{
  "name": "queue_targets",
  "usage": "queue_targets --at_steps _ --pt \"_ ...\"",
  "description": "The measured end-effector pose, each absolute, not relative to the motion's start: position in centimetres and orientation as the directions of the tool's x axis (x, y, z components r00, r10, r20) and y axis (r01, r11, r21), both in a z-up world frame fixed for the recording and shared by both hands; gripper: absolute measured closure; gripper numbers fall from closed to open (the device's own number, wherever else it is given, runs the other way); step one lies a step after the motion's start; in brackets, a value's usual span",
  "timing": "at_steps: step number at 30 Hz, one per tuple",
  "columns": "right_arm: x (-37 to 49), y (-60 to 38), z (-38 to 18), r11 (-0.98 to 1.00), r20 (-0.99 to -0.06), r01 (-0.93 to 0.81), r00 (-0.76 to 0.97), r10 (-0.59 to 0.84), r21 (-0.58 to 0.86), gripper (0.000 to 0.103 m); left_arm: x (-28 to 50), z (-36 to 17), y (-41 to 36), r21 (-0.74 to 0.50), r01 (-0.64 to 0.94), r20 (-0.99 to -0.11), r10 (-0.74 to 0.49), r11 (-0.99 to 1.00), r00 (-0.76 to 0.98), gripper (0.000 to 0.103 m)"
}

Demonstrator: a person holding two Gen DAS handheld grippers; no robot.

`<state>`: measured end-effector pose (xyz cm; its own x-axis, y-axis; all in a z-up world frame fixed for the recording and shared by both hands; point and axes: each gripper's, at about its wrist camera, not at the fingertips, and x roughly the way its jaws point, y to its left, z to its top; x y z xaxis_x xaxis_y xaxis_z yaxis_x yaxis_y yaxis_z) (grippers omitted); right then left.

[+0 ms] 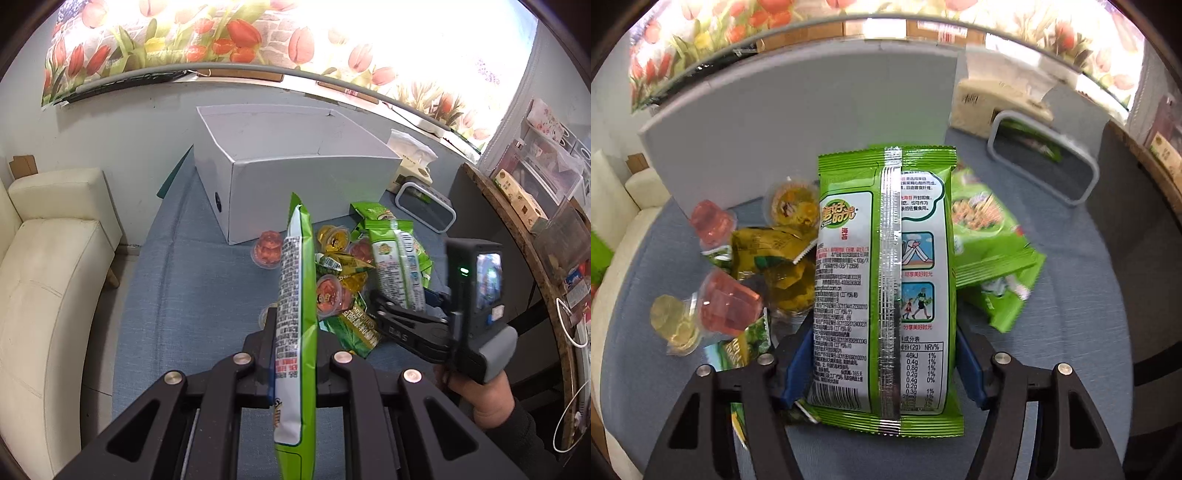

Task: Organize snacks
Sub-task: 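Grasp a green snack bag with the right tool while the left tool holds its bag, then carry both bags over the white box and open both tools to drop them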

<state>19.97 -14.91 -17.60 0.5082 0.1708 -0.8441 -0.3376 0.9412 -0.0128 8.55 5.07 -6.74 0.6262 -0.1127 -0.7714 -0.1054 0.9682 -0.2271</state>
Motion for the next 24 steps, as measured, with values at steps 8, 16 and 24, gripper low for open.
queue_targets --at_steps 8,16,24 --pt "18.0 -17.0 -12.2 0.926 -0.798 -0.375 0.549 0.248 0.029 0.032 10.2 -4.8 5.2 -0.252 -0.084 -0.736 -0.135 0.964 0.663 0.089" --pt "23.1 -13.9 -5.1 0.885 -0.737 -0.463 0.582 0.343 0.047 0.032 17.5 1.0 6.3 -0.291 -0.066 -0.649 -0.146 0.955 0.747 0.089" --pt "33.7 -7.7 -2.7 0.828 -0.754 -0.557 0.518 0.404 0.061 0.032 27.9 2.4 9.8 -0.281 -0.113 -0.654 -0.104 0.953 0.749 0.089"
